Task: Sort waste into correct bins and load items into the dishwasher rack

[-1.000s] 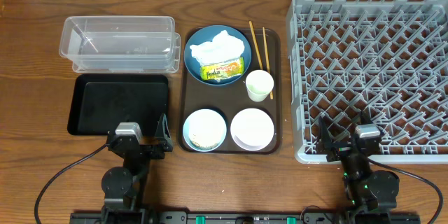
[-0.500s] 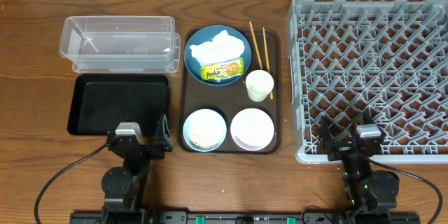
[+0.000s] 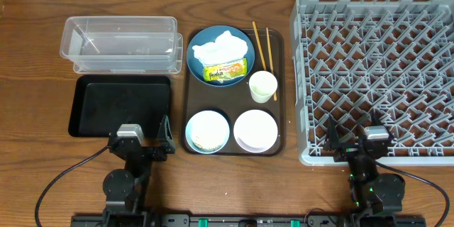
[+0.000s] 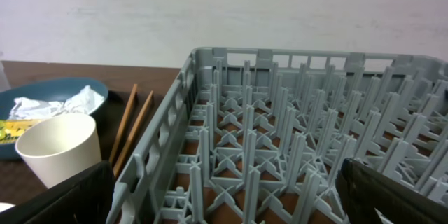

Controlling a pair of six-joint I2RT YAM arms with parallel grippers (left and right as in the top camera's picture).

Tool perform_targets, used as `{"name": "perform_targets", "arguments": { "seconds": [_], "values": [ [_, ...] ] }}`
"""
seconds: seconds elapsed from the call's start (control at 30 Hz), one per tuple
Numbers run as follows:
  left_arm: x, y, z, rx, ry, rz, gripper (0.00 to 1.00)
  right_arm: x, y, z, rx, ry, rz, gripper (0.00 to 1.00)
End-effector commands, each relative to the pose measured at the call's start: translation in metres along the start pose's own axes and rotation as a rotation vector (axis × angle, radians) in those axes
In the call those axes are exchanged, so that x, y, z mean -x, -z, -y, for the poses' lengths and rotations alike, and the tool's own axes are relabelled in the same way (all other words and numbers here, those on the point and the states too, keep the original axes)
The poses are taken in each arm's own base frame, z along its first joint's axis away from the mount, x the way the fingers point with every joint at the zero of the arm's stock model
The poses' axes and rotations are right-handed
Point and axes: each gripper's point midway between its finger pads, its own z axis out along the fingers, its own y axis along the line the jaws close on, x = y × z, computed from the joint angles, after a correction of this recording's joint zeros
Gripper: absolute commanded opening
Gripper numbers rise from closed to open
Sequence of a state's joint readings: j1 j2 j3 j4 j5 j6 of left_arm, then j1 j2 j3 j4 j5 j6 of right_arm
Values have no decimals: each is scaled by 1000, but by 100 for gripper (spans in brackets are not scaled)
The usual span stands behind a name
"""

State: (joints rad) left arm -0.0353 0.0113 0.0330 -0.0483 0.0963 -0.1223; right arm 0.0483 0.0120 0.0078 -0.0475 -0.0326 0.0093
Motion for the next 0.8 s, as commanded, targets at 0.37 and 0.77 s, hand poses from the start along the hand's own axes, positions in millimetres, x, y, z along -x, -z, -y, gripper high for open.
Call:
{"name": "perform_targets", "arguments": {
  "seconds": [0.37, 0.77],
  "values": [
    [41, 5, 6, -21, -22, 156, 93, 40, 4, 1, -9, 23, 157, 99],
    [117, 30, 22, -48, -29, 301, 92, 110, 23, -8, 26, 103, 302, 99]
  ]
}}
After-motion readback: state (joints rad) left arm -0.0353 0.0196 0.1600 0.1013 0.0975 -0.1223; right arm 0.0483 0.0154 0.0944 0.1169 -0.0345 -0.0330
